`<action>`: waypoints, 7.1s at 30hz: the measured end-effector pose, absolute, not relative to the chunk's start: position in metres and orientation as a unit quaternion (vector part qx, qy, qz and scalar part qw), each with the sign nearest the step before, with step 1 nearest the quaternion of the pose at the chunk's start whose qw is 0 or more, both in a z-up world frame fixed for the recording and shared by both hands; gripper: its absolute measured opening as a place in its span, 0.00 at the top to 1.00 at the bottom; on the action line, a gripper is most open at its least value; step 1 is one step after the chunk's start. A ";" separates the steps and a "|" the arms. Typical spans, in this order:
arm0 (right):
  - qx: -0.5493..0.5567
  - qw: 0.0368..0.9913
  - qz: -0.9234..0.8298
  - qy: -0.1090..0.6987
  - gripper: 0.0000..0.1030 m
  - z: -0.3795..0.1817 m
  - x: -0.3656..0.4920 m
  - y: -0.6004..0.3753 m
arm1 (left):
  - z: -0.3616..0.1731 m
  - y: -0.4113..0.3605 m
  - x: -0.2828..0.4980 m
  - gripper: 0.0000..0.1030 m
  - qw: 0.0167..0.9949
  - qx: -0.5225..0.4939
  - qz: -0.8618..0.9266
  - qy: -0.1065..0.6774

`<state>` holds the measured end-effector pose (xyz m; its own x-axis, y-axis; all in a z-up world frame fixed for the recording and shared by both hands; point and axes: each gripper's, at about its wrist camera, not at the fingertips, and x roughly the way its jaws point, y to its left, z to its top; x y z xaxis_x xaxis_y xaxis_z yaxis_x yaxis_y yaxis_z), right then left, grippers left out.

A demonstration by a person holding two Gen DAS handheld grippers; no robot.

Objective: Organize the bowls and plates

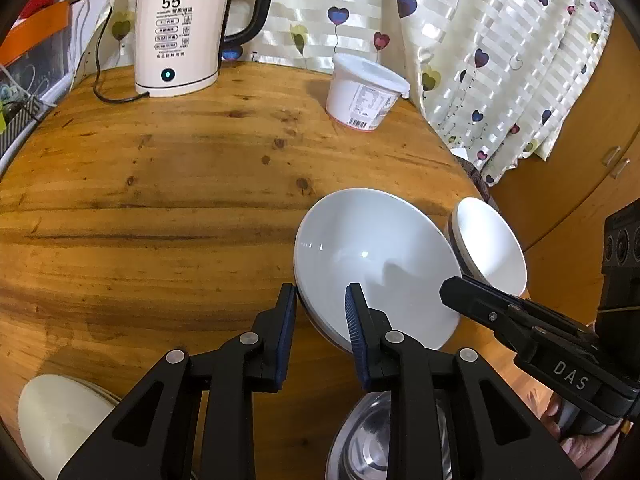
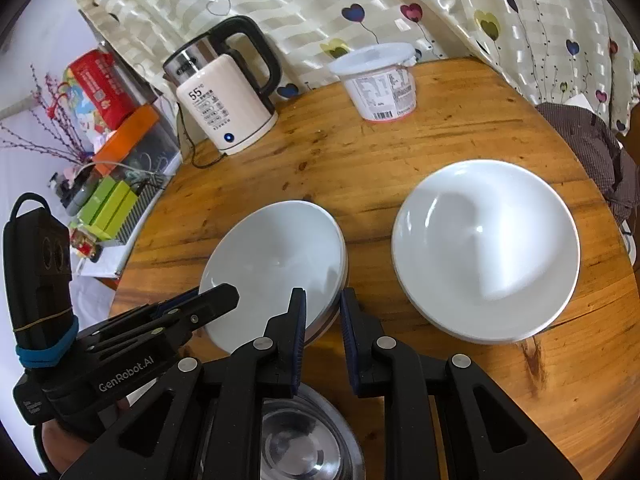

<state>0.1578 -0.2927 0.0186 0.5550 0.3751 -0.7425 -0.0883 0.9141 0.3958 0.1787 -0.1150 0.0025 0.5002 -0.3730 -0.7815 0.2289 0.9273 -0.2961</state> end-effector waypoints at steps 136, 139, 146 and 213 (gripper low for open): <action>0.062 0.902 0.088 0.418 0.57 0.054 0.037 -0.292 | 0.018 -0.126 0.071 0.71 0.869 -0.028 -0.184 0.458; 0.055 0.906 0.081 0.411 0.55 0.058 0.036 -0.293 | 0.022 -0.127 0.072 0.70 0.871 -0.026 -0.190 0.452; 0.050 0.910 0.073 0.405 0.55 0.063 0.040 -0.296 | 0.028 -0.131 0.076 0.70 0.874 -0.021 -0.196 0.445; 0.149 0.893 0.007 0.425 0.74 0.029 0.124 -0.401 | 0.018 -0.226 0.199 0.70 0.811 -0.040 -0.289 0.507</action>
